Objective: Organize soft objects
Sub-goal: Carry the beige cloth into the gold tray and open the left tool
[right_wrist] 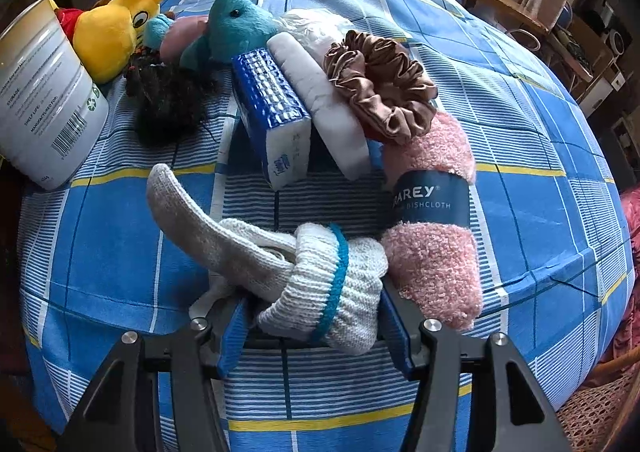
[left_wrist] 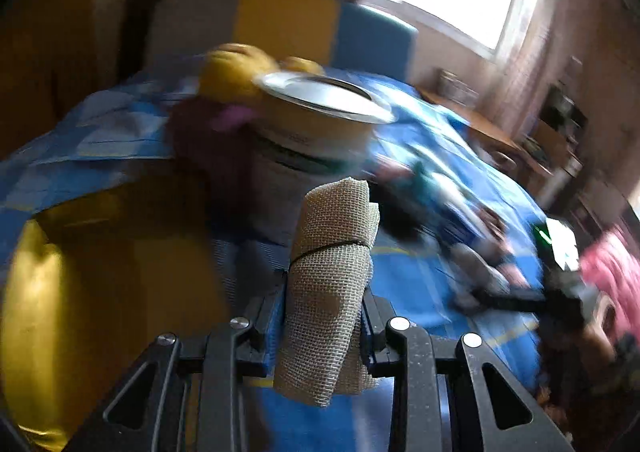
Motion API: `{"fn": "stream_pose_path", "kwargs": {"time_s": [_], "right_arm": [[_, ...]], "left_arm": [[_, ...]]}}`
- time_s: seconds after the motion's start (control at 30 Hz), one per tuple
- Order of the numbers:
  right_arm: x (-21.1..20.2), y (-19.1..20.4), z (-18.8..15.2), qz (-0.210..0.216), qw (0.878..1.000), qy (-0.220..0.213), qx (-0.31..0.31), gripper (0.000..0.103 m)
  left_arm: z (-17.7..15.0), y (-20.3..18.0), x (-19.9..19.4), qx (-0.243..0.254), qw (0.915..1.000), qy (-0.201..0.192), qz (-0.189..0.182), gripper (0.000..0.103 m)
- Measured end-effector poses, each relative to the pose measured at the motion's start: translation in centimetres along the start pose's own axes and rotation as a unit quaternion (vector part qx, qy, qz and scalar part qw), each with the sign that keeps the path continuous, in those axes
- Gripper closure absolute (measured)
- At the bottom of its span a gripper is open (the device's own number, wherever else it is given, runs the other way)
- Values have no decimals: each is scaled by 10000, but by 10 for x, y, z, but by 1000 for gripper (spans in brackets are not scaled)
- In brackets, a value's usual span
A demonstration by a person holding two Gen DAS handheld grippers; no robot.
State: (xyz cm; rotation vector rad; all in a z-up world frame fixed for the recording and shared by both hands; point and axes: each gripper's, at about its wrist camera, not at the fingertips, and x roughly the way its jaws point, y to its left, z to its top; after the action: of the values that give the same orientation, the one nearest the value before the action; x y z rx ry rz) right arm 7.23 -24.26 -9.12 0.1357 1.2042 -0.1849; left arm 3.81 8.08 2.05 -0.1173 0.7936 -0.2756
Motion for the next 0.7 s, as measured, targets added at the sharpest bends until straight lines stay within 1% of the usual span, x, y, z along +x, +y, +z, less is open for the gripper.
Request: {"fn": "stream_pose_path", "kwargs": {"time_s": [0.07, 0.17, 0.3, 0.37, 0.43, 0.53, 0.6, 0.67, 0.7], "right_arm": [[-1, 4, -2, -39, 10000, -25, -37, 44], [-2, 10, -4, -101, 9999, -61, -110, 45], [-4, 17, -6, -167, 9996, -104, -191, 45], [-5, 19, -7, -189, 9995, -119, -223, 45], [-5, 22, -8, -212, 9994, -136, -248, 45], [-5, 26, -9, -218, 9993, -146, -262, 45], [-5, 26, -10, -187, 9994, -138, -248, 45], [-6, 27, -10, -191, 9994, -145, -255, 45], [-6, 27, -11, -200, 9993, -153, -260, 45]], "left_arm": [[12, 30, 6, -319, 9988, 29, 360, 71], [25, 79, 25, -887, 9929, 253, 751, 71], [36, 118, 54, -1104, 9838, 559, 1299, 70], [39, 131, 68, -1165, 9796, 731, 1465, 69], [40, 138, 83, -1190, 9759, 899, 1592, 68], [41, 140, 100, -1106, 9748, 1043, 1631, 65], [40, 141, 106, -1086, 9761, 1040, 1570, 61], [38, 140, 106, -1077, 9770, 977, 1561, 52], [38, 139, 103, -1082, 9784, 910, 1510, 51]]}}
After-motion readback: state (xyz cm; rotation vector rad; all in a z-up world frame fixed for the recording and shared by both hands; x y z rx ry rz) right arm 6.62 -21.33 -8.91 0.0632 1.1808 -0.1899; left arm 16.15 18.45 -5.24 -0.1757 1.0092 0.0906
